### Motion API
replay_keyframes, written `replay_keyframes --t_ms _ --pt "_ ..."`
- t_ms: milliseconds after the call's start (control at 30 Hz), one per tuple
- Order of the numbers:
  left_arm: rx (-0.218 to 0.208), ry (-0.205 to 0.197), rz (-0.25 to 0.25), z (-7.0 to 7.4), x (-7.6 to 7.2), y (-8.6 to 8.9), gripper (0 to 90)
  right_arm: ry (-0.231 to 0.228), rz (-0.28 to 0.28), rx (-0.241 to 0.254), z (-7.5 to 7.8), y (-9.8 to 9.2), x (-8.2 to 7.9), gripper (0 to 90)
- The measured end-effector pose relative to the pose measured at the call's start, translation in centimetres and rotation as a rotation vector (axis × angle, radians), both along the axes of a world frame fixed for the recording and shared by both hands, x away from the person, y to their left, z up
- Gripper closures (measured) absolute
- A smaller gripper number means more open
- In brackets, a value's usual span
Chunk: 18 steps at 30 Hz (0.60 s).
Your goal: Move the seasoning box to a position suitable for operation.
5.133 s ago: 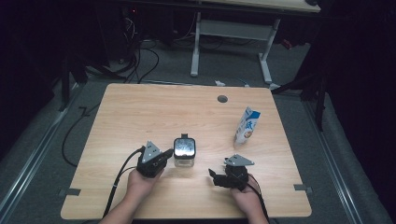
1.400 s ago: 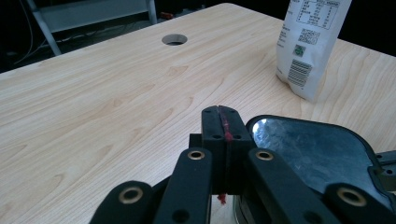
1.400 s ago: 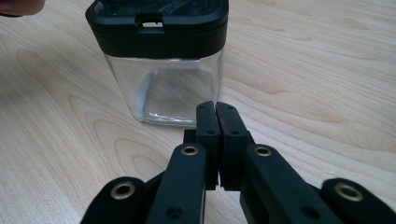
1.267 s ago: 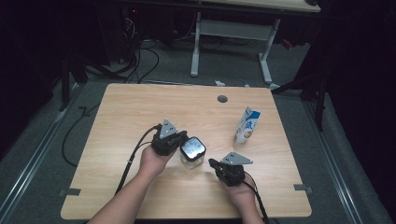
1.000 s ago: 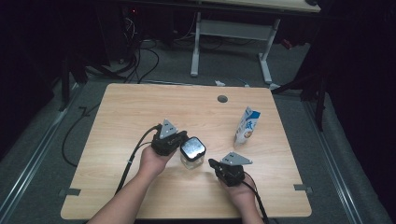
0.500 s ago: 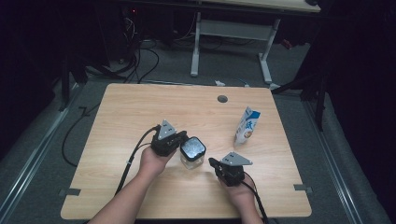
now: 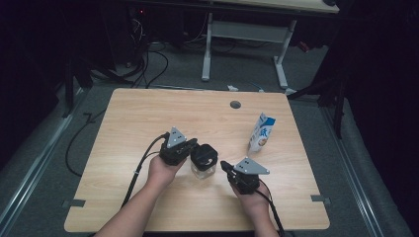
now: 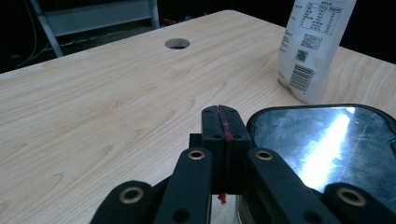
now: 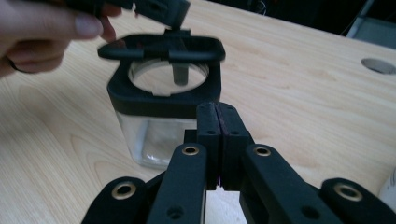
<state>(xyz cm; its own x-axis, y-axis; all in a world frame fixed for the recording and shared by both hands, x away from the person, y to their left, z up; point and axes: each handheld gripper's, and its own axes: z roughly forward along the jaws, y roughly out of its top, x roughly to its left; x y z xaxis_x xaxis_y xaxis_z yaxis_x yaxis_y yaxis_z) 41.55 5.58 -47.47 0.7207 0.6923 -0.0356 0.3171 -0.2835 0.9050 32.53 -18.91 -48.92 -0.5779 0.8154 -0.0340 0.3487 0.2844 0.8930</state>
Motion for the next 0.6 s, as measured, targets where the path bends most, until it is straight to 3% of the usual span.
replay_keyframes --t_ms 233,600 --pt "-0.005 0.002 0.003 -0.03 0.01 -0.01 90.0 -0.026 0.013 0.004 0.87 0.39 0.23 89.1" --pt "-0.017 0.007 0.006 -0.11 0.03 0.03 90.0 -0.019 0.018 -0.01 1.1 1.03 0.58 89.3"
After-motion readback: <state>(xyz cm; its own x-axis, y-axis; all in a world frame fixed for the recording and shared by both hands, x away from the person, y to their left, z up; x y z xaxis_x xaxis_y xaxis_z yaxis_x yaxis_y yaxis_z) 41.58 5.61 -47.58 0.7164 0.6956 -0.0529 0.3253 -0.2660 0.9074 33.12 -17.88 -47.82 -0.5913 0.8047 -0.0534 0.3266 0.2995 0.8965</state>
